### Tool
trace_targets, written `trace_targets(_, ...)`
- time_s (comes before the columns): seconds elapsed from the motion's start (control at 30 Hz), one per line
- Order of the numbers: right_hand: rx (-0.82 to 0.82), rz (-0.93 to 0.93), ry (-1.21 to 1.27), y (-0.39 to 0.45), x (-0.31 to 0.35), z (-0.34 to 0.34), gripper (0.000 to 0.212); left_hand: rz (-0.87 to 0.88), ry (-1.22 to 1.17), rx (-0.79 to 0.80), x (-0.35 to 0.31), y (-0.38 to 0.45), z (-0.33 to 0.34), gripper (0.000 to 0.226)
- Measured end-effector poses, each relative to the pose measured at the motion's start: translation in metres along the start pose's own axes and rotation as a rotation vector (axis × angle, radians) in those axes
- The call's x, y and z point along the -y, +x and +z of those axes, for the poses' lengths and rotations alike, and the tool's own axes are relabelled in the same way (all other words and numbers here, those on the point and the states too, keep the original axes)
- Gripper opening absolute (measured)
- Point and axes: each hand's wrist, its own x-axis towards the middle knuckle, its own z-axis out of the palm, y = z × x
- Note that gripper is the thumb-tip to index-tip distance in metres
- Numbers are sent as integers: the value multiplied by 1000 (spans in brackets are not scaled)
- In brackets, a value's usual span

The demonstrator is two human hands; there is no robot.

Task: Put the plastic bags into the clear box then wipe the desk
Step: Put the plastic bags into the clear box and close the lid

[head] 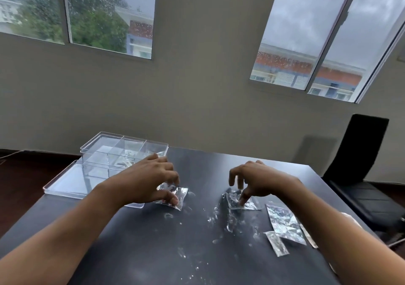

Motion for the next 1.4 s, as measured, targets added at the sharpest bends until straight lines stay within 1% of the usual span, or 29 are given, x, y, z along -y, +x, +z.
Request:
trace_targets(0.1, 38, 13, 75, -1, -2, -2, 54, -41, -43, 19, 1, 2, 2, 64)
trace_targets(0.17, 48, 9, 120, -2, -6, -1, 46, -54, -75, 23, 0, 2, 3, 57)
trace_targets(0.27, -44, 2, 168, -1, -12, 4, 24, -52, -147, -33, -4, 1, 7, 34)
trace_targets(0.3, -87, 2, 174, -2, -13, 6, 23, -51, -171, -72, -5, -1, 6, 31)
trace_targets(0.43, -238, -20, 223, -6, -8, 0, 26, -88, -403, -266, -8, -4, -6, 25)
trace_targets(0.5, -312, -31, 271, -8, 1, -14, 21, -145, -511, -386, -5, -4, -12, 23)
trace_targets(0.57, -398, -35, 334, -7, 12, -29, 15, -212, -566, -516, 3, -5, -16, 21)
trace_targets(0.63, -467, -40, 426, -1, 26, -41, 11, -312, -540, -662, 13, -7, -17, 14)
trace_targets(0.7, -541, -71, 537, 9, 43, -48, 16, -438, -475, -801, 27, -12, -19, 7)
trace_targets(0.77, -619, -108, 628, 22, 62, -54, 21, -561, -394, -931, 42, -18, -21, 11)
trace_targets(0.8, -647, -120, 667, 30, 72, -56, 19, -618, -356, -979, 50, -22, -22, 14)
trace_targets(0.87, -680, -145, 733, 46, 93, -60, 21, -728, -293, -1033, 65, -31, -22, 17)
trace_targets(0.93, -695, -181, 764, 63, 114, -63, 27, -824, -245, -1035, 78, -40, -20, 17)
trace_targets(1.0, -706, -214, 773, 80, 133, -66, 24, -880, -212, -996, 85, -48, -18, 18)
trace_targets(1.1, -702, -243, 806, 102, 158, -70, 19, -923, -217, -911, 89, -53, -16, 20)
trace_targets(1.2, -702, -251, 786, 122, 175, -74, 14, -946, -221, -853, 90, -53, -16, 25)
trace_targets(1.27, -707, -256, 759, 135, 182, -74, 13, -950, -226, -838, 90, -54, -15, 31)
trace_targets(1.4, -689, -238, 699, 157, 192, -69, 13, -980, -284, -789, 92, -56, -12, 57)
